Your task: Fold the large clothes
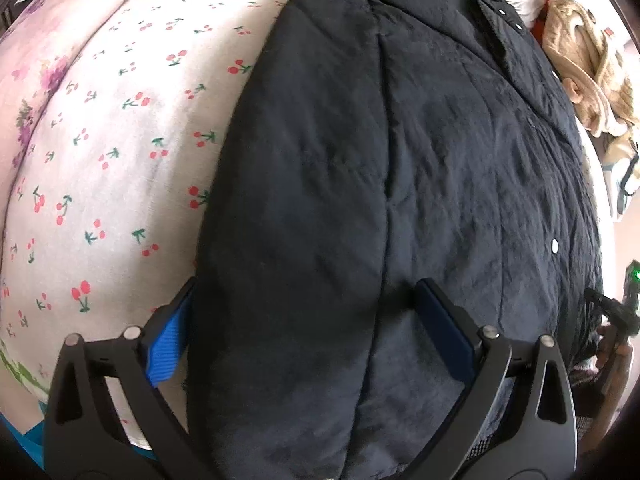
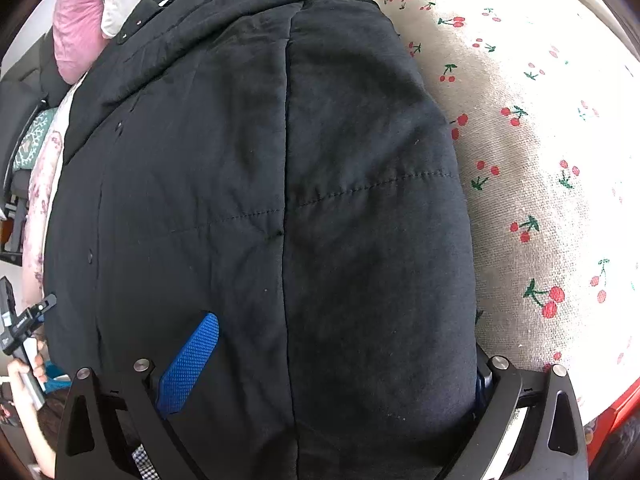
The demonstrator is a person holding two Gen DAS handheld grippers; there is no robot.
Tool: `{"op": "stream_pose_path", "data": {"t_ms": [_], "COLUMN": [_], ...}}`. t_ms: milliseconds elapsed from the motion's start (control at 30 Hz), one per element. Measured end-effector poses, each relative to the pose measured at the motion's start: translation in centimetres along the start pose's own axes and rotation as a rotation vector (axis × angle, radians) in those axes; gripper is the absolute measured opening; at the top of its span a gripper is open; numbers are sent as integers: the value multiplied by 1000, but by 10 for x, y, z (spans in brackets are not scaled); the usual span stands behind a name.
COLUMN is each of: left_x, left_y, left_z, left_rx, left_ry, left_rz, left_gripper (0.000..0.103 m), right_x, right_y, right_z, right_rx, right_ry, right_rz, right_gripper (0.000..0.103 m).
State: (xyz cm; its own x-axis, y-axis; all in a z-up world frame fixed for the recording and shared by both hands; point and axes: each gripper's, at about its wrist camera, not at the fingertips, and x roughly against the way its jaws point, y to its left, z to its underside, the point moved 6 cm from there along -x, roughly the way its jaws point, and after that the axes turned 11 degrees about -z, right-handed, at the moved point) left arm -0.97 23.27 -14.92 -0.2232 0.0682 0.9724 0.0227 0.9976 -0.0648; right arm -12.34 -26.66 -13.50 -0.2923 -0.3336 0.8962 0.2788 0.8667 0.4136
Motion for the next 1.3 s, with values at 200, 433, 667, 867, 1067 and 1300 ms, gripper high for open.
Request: {"op": "stream_pose_path", "data": {"t_ms": [200,433,667,867,1067,1300], "left_x": [5,11,31,83,145,217], "left_y": [-15,-13,-18,-28,-43,-42], "left_z": [4,-3,-8,-27,-47,-37], "left_rx": [-41,-14,10,43,70,51], "left_ry": [-18,-16,-85,-259,-418,-573], "left_rz": [52,136,214,368,465,544], "left_gripper": [79,37,18,16,15,14], "right_x": [4,12,35,90,146,214], "right_y": [2,-2,4,41,66,87], "right_z": [4,4,-2,-17,-36,-25], "right_rx": [-3,-17,-16,46,106,209], "right_ry": [-18,-44,-141,-320,-466,-609], "right_rz": [-42,-86,-213,-452,-578,-640], "right_gripper": [78,45,14,12,12,12]}}
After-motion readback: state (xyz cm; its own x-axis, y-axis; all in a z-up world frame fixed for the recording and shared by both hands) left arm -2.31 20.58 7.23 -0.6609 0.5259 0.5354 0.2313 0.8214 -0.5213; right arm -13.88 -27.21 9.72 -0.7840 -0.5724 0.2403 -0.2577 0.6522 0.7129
